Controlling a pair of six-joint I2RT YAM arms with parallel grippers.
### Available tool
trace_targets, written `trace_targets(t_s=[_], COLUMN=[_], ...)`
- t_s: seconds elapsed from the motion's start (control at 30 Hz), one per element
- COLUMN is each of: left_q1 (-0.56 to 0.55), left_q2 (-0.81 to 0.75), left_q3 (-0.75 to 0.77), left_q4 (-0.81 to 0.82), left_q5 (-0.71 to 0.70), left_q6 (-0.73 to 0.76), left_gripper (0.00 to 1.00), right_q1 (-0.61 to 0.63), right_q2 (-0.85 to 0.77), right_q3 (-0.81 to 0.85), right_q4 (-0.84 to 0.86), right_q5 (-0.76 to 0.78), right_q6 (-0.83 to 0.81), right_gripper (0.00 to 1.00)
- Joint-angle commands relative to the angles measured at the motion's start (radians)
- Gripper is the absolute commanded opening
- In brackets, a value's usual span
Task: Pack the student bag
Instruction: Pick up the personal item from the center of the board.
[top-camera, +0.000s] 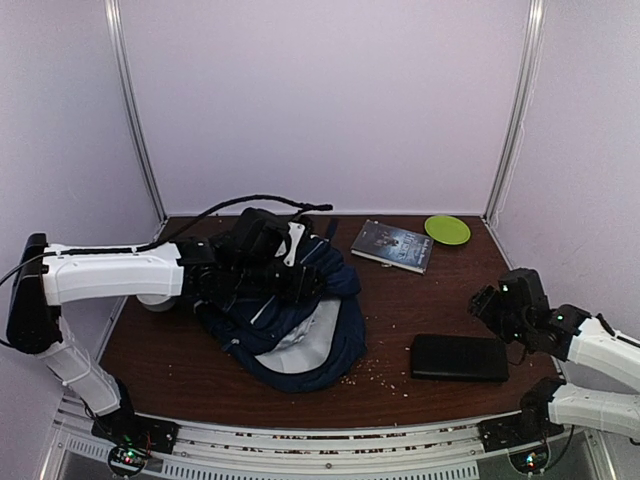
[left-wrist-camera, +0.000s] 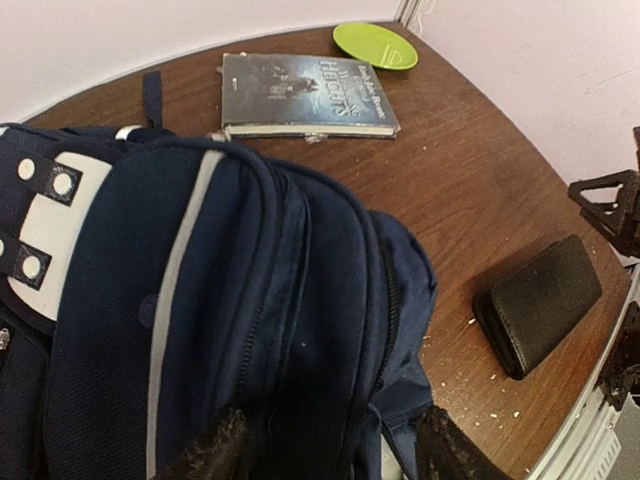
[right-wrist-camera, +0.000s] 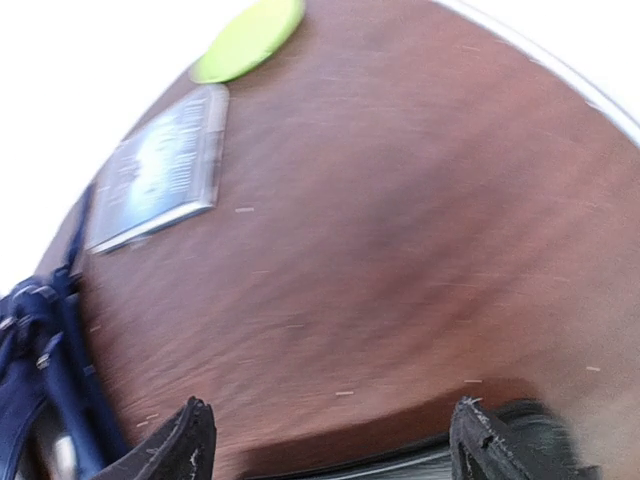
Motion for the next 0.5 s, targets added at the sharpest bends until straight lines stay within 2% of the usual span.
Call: trace_targets(t_s=[0.0, 0.23, 0.47], left_q1=[-0.04, -0.131, -0.147], left_q2=[-0.076, -0.131, -0.082], left_q3=[-0.011, -0.066, -0.033], left_q4=[0.021, 0.024, 0.052], left_q5=[-0.095, -0.231, -0.152], left_q6=[-0.01, -0.101, -0.082], left_gripper=[0.98, 0.98, 0.95], right_q1=[-0.09, -0.202, -0.206], right_q2=[-0.034, -0.059, -0.06], right_q3=[-0.039, -0.11, -0.161], right_q4=[-0.144, -0.225, -0.181], right_q5=[0.07, 0.107, -0.057], right_q6=[0.073, 0.132, 0.162], right_gripper=[0.81, 0.81, 0.77])
